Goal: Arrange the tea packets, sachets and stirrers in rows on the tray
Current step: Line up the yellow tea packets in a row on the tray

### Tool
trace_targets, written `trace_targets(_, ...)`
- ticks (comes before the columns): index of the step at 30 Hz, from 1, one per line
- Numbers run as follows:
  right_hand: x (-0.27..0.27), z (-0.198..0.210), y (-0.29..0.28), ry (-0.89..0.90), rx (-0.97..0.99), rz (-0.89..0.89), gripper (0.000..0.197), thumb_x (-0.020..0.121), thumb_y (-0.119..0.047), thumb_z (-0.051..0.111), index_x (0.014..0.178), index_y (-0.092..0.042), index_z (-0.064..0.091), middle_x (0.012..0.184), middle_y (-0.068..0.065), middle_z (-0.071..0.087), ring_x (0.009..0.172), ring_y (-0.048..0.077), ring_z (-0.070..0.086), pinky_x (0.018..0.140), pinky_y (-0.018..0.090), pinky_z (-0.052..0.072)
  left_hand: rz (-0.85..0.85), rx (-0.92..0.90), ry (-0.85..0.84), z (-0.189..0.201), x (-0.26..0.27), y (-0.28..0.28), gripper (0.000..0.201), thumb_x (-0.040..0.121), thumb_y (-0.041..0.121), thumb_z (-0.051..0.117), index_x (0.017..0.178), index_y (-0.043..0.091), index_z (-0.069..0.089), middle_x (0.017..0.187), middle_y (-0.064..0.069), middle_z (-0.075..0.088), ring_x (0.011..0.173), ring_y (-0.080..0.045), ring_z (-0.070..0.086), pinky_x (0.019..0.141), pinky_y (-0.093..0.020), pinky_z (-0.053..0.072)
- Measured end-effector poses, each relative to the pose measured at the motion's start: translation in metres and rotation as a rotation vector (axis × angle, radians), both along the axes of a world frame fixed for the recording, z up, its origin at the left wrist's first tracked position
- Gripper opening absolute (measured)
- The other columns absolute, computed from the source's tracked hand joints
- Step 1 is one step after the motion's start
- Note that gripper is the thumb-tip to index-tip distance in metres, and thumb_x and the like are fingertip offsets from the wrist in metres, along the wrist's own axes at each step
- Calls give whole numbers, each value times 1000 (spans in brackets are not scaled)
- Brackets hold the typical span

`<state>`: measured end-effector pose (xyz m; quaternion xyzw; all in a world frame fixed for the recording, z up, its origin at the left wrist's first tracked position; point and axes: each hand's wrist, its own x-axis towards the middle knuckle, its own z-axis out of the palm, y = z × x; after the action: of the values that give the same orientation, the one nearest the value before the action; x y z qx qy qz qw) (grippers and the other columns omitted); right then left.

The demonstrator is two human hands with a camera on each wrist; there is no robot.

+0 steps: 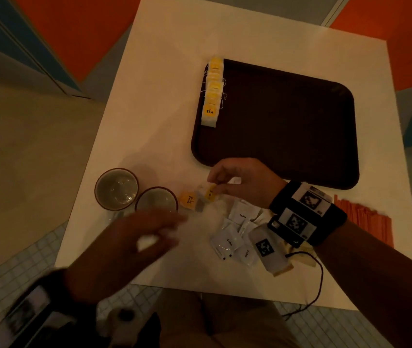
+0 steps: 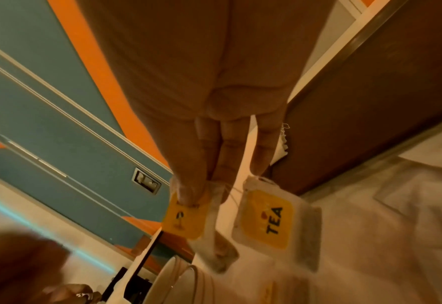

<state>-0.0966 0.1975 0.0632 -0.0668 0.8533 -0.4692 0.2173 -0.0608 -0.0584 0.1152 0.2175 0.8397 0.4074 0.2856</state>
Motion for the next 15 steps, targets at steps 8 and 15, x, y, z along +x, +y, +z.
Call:
trace_targets(8, 3, 4, 7, 63, -37, -89, 21, 78, -11, 71, 95, -19, 63, 91, -6, 67, 86, 5, 64, 87, 22, 52, 47, -93, 202, -48, -45, 88, 20, 88, 28, 59, 104, 17, 65, 85, 7, 63, 79, -13, 60, 64, -7, 37)
trace_targets(15, 4, -25, 22, -58, 241, 3, 51, 81, -10, 65, 128, -23, 50, 120, -3, 56, 105, 12, 52, 91, 26, 44, 205, -17, 84, -70, -53, 84, 14, 87, 25, 61, 79, 16, 69, 71, -2, 66, 67, -19, 62, 68, -39, 51)
